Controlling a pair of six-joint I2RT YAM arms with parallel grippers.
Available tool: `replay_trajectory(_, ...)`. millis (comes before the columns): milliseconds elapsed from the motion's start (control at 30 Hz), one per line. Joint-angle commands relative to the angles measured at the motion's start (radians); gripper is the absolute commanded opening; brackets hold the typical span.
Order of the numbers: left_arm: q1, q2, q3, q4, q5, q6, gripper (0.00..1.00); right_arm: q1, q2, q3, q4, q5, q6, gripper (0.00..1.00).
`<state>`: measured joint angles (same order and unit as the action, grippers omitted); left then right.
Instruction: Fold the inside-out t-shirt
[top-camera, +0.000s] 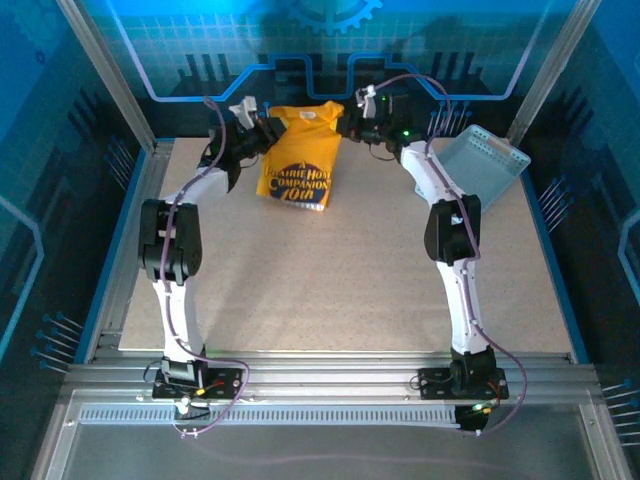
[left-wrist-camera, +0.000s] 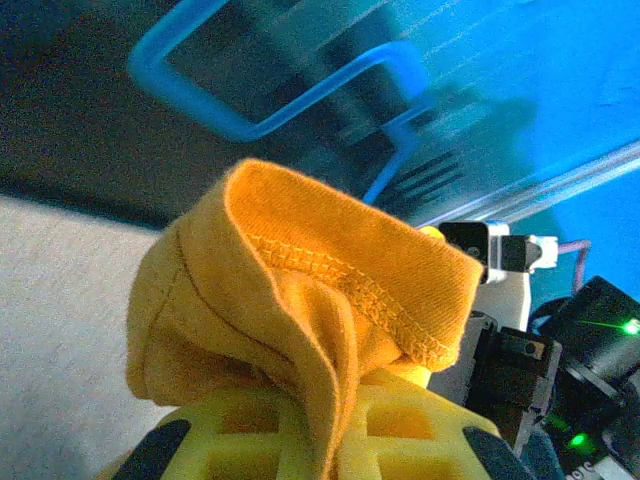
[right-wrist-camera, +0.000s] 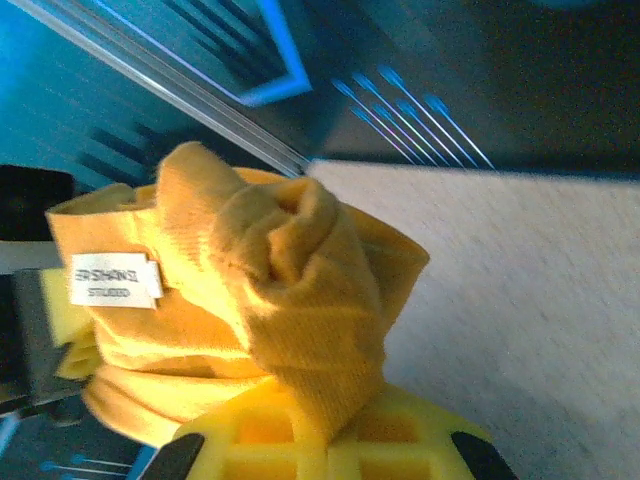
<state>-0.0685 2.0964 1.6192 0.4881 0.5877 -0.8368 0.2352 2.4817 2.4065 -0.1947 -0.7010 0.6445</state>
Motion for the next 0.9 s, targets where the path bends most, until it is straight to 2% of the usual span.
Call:
replay_trajectory(0,0.019,-0.084,-0.066,0.209,0.086,0.01,0.0,-0.006,-0.139,-0.064,0.13,-0.077,0.019,0.0)
replay_trajectory(67,0.018,-0.127,-0.18,0.338,0.099,0.004,0.0,0.01,-0.238,-0.214,0.172,-0.061,-0.023,0.0)
replay_trajectory(200,0.01,-0.216,-0.491,0.619,0.095,-0.008,0.0,0.034,-0.468,-0.66,0.356,-0.033,-0.076,0.0)
replay_trajectory(300,-0.03,-0.245,-0.741,0.88,0.088,-0.011,0.0,0.049,-0.611,-0.953,0.423,-0.003,-0.138,0.0)
replay_trajectory(333,-0.051,-0.258,-0.814,0.913,0.076,0.005,0.0,0.055,-0.653,-1.046,0.444,0.005,-0.152,0.0)
replay_trajectory(467,-0.191,-0.362,-1.046,0.912,0.016,0.157,0.0,0.059,-0.818,-1.346,0.548,0.02,-0.147,0.0)
replay_trajectory(633,-0.328,-0.5,-1.27,0.912,-0.056,0.211,0.0,0.087,-1.007,-1.59,0.535,0.052,-0.145,0.0)
replay_trajectory(767,-0.352,-0.636,-1.382,0.874,-0.122,0.201,0.0,0.121,-1.116,-1.656,0.405,0.13,-0.175,0.0)
replay_trajectory(867,-0.351,-0.703,-1.347,0.724,-0.159,0.216,0.0,0.114,-1.171,-1.651,0.332,0.216,-0.178,0.0)
